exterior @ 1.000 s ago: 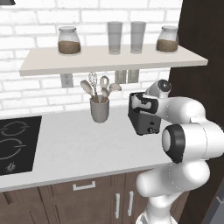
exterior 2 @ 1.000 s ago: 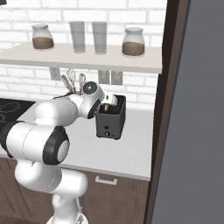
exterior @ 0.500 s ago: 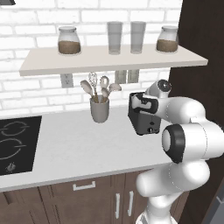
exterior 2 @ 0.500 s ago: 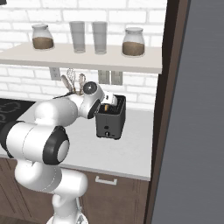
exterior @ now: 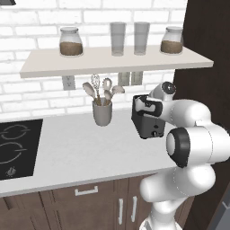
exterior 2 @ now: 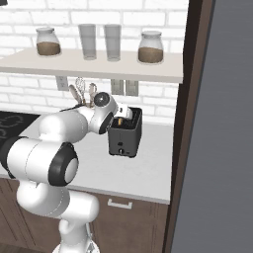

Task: Start the toaster. Once the lever pops up, take the bread to the plate on the dining counter.

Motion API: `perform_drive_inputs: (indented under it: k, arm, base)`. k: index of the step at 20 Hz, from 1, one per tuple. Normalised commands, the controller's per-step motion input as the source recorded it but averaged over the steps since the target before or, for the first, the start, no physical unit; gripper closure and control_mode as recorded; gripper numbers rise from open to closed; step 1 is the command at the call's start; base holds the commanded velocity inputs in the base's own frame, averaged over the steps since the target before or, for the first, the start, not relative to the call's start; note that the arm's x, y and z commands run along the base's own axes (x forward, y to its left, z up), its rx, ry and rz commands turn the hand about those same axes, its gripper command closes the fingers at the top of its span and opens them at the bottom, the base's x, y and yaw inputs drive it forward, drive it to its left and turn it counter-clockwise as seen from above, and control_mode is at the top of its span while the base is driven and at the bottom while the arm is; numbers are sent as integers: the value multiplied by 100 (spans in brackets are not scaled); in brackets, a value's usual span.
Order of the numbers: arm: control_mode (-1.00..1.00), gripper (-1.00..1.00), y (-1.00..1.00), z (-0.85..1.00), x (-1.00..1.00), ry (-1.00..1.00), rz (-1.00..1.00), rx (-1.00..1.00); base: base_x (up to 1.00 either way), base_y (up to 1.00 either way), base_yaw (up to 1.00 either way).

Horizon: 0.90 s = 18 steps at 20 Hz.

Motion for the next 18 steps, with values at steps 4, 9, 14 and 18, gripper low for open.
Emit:
perform_drive_inputs:
  k: [4, 9, 14, 18]
  arm:
    - [-100, -100, 0, 0, 0, 0, 0, 0]
    - [-100, -100, 0, 0, 0, 0, 0, 0]
    - [-100, -100, 0, 0, 0, 0, 0, 0]
    - [-100, -100, 0, 0, 0, 0, 0, 0]
  base:
    - [0, 0, 0]
    - [0, 0, 0]
    - [0, 0, 0]
    - [0, 0, 0]
